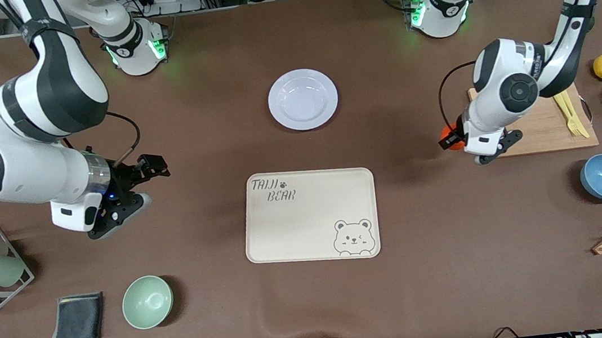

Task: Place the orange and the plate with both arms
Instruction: 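Lift the orange with the left gripper and carry it toward the plate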

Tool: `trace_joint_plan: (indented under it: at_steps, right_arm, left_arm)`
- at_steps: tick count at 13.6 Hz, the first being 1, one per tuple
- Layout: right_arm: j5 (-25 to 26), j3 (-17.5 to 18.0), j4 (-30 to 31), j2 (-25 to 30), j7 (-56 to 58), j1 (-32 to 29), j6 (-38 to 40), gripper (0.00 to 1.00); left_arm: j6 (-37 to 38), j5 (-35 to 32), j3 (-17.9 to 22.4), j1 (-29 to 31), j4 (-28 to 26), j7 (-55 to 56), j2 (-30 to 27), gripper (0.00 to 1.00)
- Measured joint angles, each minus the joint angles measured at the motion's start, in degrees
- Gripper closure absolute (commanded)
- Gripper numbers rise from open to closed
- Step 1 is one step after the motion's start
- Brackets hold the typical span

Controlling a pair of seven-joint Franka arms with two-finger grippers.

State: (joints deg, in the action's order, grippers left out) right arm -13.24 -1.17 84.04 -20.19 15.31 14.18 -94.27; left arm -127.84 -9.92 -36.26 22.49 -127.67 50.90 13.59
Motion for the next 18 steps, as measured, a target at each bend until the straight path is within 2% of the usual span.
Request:
trace_joint_plan:
  at_steps: [3, 4, 8, 10, 14, 18]
  right_arm:
    - [-0.41, 0.18, 0.36, -0.51, 0.00, 0.20, 0.00, 0.00]
    - [-2.00, 0.23, 0.98, -0.56, -0.01, 0.43, 0.00, 0.00]
    - [-13.70, 0.34, 5.29, -1.14, -0.04, 1.07, -0.63, 0.00]
    - [-17.09, 0.37, 7.83, -1.21, -0.25, 2.10, -2.14, 0.00]
    - [-18.25, 0.43, 10.46, -1.21, -4.61, 6.33, -4.90, 0.00]
    - [-18.26, 0.43, 10.81, -1.19, -7.86, 7.70, -6.19, 0.00]
  left_arm:
    - [0.48, 0.00, -2.22, -0.72, 0.40, 5.00, 0.05, 1.00]
    - [0.64, 0.00, -2.32, -1.32, 0.39, 6.09, 0.20, 1.00]
    - [0.91, 0.00, -2.35, -2.77, 0.01, 7.64, 1.41, 1.00]
    - [0.93, 0.00, -2.35, -3.20, -0.02, 8.11, 2.22, 1.00]
    - [0.94, 0.00, -2.38, -5.53, -0.32, 12.71, 3.34, 1.00]
    - [0.94, 0.00, -2.47, -6.75, -0.38, 15.47, 3.33, 1.00]
